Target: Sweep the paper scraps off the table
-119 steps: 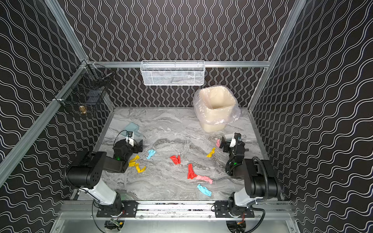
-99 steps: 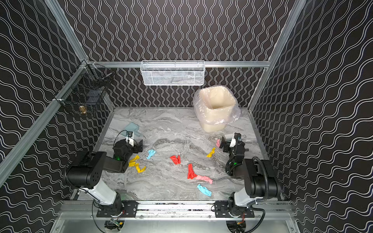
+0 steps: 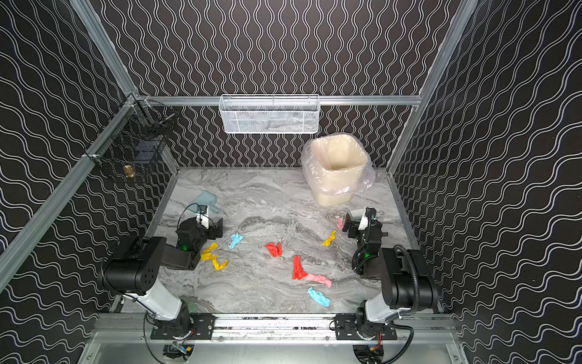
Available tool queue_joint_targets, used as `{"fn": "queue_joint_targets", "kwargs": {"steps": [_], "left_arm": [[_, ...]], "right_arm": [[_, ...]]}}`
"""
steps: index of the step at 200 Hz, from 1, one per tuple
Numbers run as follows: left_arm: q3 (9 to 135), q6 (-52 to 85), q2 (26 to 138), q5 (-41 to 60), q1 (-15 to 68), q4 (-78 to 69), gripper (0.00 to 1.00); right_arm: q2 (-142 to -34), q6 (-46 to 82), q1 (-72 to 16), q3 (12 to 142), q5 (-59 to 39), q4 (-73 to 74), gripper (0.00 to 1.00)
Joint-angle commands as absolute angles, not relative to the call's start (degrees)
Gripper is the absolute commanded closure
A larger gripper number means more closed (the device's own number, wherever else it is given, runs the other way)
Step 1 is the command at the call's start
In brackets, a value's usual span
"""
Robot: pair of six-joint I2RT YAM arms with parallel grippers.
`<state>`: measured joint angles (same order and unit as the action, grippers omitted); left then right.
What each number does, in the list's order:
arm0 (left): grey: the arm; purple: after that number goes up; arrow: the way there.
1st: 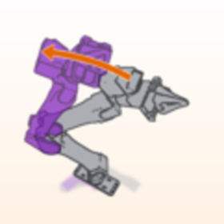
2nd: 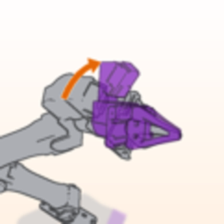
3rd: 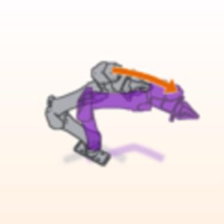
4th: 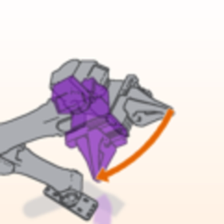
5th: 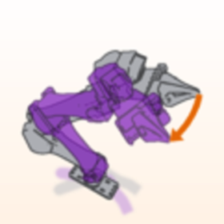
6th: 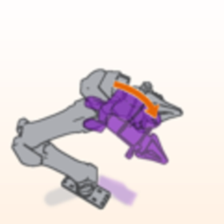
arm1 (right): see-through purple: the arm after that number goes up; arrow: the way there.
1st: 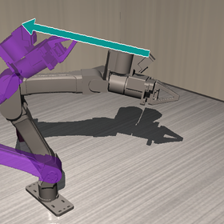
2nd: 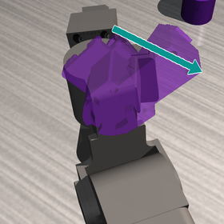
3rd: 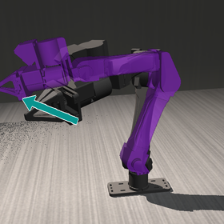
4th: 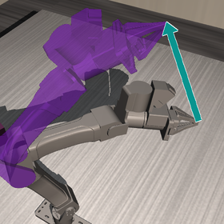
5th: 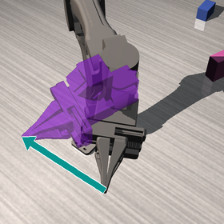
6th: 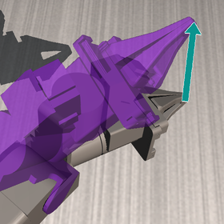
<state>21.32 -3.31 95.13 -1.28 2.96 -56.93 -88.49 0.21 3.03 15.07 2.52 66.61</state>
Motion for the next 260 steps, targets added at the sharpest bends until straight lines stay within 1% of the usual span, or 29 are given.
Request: {"fn": "queue_joint_targets", "kwargs": {"steps": [1,97,109,122,133,170,199,211,230,244,260], "left_arm": [[21.27,-3.73,95.25,-1.03,2.89,-58.59,0.01],[21.31,-3.68,94.62,-0.94,2.90,-58.12,0.01],[22.45,-4.03,91.86,-0.17,2.84,-54.11,0.01],[25.10,-3.71,88.32,-0.82,2.88,-46.21,0.01],[27.39,-3.82,85.77,-0.23,2.83,-40.17,0.01],[36.35,-1.43,80.16,4.23,3.03,-20.49,0.01],[40.84,1.12,78.25,4.69,4.84,-11.59,0.01],[42.59,1.83,77.89,4.75,5.88,-8.60,0.01],[45.21,2.37,77.78,6.12,7.52,-5.40,0.01],[47.23,3.53,78.48,6.84,8.41,-3.82,0.01],[49.61,5.51,79.88,8.25,9.19,-2.60,0.01]], "right_arm": [[-88.44,0.00,2.99,15.38,2.53,67.46,0.00],[-87.79,-0.15,3.04,15.51,2.41,67.12,0.00],[-84.48,-0.58,2.99,18.77,1.73,59.07,0.00],[-80.88,-0.55,2.99,24.06,1.56,45.85,0.00],[-78.73,0.50,2.99,28.39,2.44,37.80,0.00],[-74.59,4.54,2.98,41.40,4.63,19.40,0.00],[-73.74,7.15,3.01,52.47,4.52,7.04,0.00],[-74.69,7.72,3.08,56.75,6.25,3.76,0.00],[-80.36,7.23,4.21,69.62,7.34,-4.94,0.00],[-86.96,8.60,6.42,80.45,5.22,-13.66,0.00],[-92.76,10.63,9.15,89.35,1.04,-19.23,0.00]]}}
